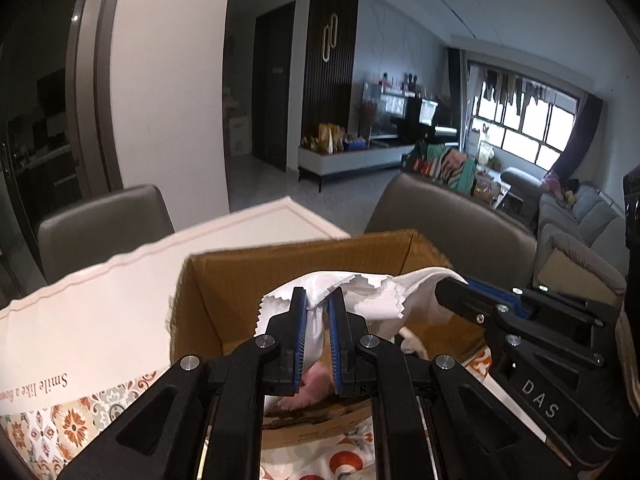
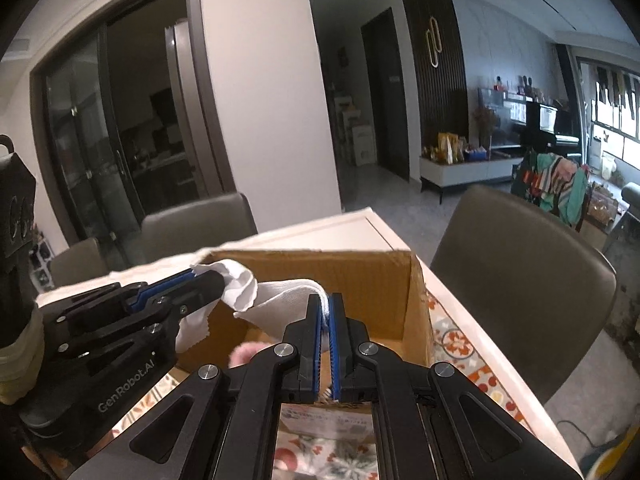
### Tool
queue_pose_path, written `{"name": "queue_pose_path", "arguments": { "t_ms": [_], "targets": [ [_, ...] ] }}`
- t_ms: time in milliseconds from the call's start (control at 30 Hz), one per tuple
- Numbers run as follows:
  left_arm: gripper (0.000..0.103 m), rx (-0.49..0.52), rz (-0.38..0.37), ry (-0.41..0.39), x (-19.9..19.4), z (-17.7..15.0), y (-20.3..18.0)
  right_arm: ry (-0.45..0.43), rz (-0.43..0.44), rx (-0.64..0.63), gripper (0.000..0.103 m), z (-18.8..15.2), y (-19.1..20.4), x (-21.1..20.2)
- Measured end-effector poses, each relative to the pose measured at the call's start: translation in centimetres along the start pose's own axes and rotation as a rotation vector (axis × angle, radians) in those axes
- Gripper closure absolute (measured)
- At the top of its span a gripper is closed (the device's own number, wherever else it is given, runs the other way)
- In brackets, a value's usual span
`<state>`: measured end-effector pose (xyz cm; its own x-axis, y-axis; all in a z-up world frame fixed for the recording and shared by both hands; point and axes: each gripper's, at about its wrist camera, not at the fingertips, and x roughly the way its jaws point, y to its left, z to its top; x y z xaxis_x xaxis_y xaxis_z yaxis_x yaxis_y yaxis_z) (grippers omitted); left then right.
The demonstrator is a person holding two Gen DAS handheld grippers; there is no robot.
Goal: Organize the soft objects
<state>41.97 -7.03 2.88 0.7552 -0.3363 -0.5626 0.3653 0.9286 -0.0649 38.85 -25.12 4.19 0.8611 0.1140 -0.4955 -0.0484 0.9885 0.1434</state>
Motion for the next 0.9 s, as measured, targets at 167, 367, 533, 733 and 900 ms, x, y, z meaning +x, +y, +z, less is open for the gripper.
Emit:
{"name": "queue_pose_path", "arguments": {
  "t_ms": [167, 367, 533, 733, 900],
  "targets": [
    [0.072, 0.015, 0.006, 0.048, 1.1, -0.6, 0.0, 0.053, -0.007, -0.008, 0.098, -0.6, 0.0, 1.3],
    [0.058, 0.027, 0.028, 0.044, 0.9, -0.8, -0.3, 0.091, -0.002, 0.017, 0.09, -0.9, -0.9, 1.9],
    [0.056, 0.033, 0.058, 0.017, -0.1, -0.8, -0.3, 0.074, -0.011, 0.027, 0.07, -0.9, -1.0, 1.4],
    [0.051, 0.043, 0.1, -0.015, -1.9, -1.0, -0.5, 0.068, -0.022, 0.02, 0.07, -0.8, -0.7, 0.5],
    [0.042, 0.049, 0.135, -0.053, -4.1, -1.2, -0.5, 0.063, -0.023, 0.02, 0.07, -0.9, -0.3, -0.8]
  ]
}}
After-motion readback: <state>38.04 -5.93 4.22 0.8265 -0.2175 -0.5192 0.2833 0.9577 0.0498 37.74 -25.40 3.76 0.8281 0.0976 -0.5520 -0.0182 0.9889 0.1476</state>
